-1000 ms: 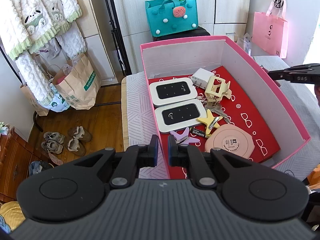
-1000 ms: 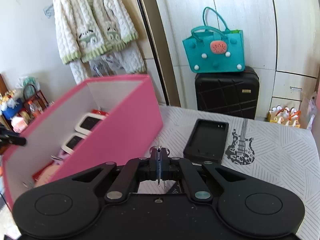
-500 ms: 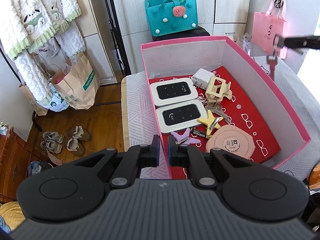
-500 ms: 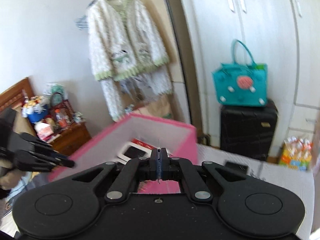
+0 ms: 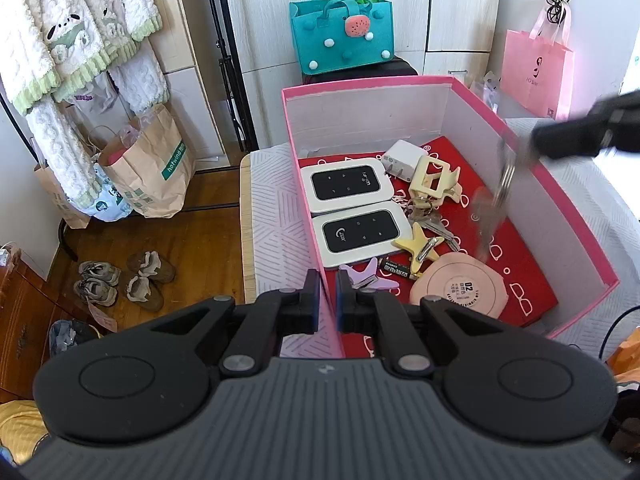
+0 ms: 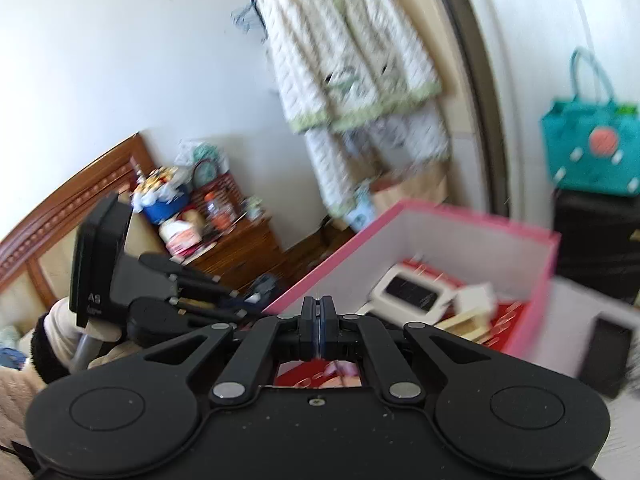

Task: Organize rigid objects
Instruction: 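Carry the key ring into the box and open the right gripper, then move the right gripper to the black phone battery and grasp it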

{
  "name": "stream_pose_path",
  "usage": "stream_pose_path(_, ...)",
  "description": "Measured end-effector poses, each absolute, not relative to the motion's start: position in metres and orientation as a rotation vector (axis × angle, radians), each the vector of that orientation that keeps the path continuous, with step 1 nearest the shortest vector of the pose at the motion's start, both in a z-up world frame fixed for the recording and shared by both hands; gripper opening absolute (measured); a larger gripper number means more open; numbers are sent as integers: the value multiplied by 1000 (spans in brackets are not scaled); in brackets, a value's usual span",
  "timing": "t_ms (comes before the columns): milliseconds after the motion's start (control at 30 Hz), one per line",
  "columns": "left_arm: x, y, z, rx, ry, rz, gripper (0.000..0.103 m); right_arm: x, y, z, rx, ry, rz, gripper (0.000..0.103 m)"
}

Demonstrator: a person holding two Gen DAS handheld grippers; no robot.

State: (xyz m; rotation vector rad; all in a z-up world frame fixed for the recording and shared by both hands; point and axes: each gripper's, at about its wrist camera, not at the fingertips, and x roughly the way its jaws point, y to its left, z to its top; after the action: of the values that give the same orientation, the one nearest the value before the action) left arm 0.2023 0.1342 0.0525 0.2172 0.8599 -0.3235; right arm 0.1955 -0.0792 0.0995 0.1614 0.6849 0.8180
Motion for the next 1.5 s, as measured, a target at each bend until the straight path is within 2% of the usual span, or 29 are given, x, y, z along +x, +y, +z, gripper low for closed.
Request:
stream_pose_path(333,203,132,51,211,858,-326,7,199,-40,67,209,806,879,4)
stream_pose_path(433,203,132,51,210,859,-326,7,200,-43,61,279,865,892,8)
stream_pose_path(533,203,131,51,205,860,-327,7,197,-53,57,359,912,927,9)
stream_pose_path(967,203,130,50,199,858,-322,7,170,-159,75,243,712,505,12)
stream_pose_path(1133,201,134,48,199,859,-317,7,171,-192,61,189,700,315,22)
stream_pose_path(1267,200,135,48,194,858,-313,7,174,-200,42,148,731,257,39)
stream_pose_path(1500,198,138,49,191,858,-302,7,182,-201,-16,189,814,198,48)
